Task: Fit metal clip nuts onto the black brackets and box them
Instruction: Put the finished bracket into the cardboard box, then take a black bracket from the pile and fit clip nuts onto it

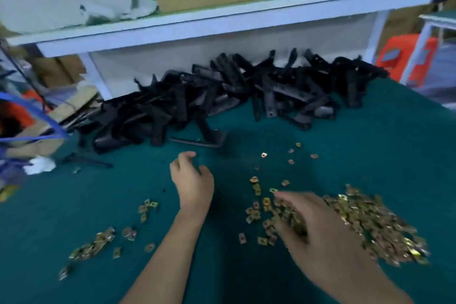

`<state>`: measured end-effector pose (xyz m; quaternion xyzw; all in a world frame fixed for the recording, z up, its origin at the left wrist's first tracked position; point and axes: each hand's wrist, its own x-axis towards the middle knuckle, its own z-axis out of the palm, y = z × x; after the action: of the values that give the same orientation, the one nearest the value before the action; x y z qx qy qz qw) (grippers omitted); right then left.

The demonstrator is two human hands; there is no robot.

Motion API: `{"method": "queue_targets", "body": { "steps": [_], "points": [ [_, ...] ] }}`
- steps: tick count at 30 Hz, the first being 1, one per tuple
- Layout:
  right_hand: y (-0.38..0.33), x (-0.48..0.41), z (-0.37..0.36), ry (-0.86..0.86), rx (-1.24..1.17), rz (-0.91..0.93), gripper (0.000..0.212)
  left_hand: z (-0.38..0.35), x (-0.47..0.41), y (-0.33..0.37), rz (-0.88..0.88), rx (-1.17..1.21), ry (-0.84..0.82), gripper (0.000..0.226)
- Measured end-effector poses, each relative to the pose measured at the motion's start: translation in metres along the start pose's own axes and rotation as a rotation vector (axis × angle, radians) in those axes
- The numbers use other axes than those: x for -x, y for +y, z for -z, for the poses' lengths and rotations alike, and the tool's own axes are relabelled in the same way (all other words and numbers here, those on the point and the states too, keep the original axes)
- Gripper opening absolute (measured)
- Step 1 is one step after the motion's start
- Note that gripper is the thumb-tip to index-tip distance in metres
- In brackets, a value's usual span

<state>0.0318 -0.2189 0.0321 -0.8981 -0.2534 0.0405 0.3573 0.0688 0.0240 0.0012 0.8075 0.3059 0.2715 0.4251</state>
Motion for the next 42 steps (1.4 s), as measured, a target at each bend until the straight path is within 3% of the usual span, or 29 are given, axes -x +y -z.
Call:
{"method": "queue_targets", "body": {
  "steps": [6, 9, 14, 16, 19, 23, 27, 29, 31, 33, 35, 37, 39, 42],
  "points": [
    [-0.036, -0.166, -0.077, -0.05, -0.007, -0.024, 0.059, -0.015, -0.052, -0.008, 0.037, 0.074, 0.052, 0.041],
    [-0.039, -0.229, -0.102, 0.047, -0.164, -0.135, 0.06, -0.025, -0.074, -0.012, 0.059, 0.071, 0.095, 0.042],
    [-0.033, -0.275, -0.133, 0.397, -0.326, -0.249, 0.011, -0.039, -0.084, -0.021, 0.026, -0.026, 0.126, 0.045],
    [-0.031, -0.276, -0.136, 0.459, -0.349, -0.244, 0.013, -0.04, -0.085, -0.025, -0.006, -0.03, 0.149, 0.049],
    [-0.031, -0.265, -0.13, 0.385, -0.454, -0.275, 0.04, -0.04, -0.086, -0.026, -0.024, -0.057, 0.153, 0.065],
    [-0.038, -0.237, -0.125, 0.277, -0.547, -0.329, 0.029, -0.039, -0.085, -0.024, 0.004, -0.132, 0.098, 0.091],
    [-0.038, -0.198, -0.114, 0.146, -0.668, -0.326, 0.021, -0.025, -0.067, -0.015, -0.01, 0.263, -0.047, 0.112],
    [-0.036, -0.174, -0.103, 0.057, -0.603, -0.254, 0.02, -0.02, -0.051, -0.013, 0.087, 0.496, -0.099, 0.122],
    [-0.031, -0.148, -0.087, 0.022, -0.484, -0.12, 0.021, -0.02, -0.03, -0.011, 0.197, 0.794, -0.168, 0.101],
    [-0.024, -0.122, -0.066, -0.037, -0.339, -0.017, 0.027, -0.023, -0.012, -0.009, 0.299, 1.023, -0.31, 0.052],
    [-0.01, -0.095, -0.035, -0.09, -0.187, 0.005, 0.04, -0.024, 0.0, -0.002, 0.39, 1.104, -0.423, 0.045],
    [0.012, -0.066, 0.003, -0.072, -0.041, -0.097, 0.047, -0.029, 0.002, 0.003, 0.438, 1.148, -0.456, 0.043],
    [0.039, -0.034, 0.041, -0.045, 0.179, -0.318, 0.062, -0.034, 0.002, 0.007, 0.447, 1.178, -0.452, 0.036],
    [0.069, 0.012, 0.069, -0.197, 0.378, -0.545, 0.115, -0.039, 0.003, 0.007, 0.39, 1.166, -0.427, 0.029]
  ]
}}
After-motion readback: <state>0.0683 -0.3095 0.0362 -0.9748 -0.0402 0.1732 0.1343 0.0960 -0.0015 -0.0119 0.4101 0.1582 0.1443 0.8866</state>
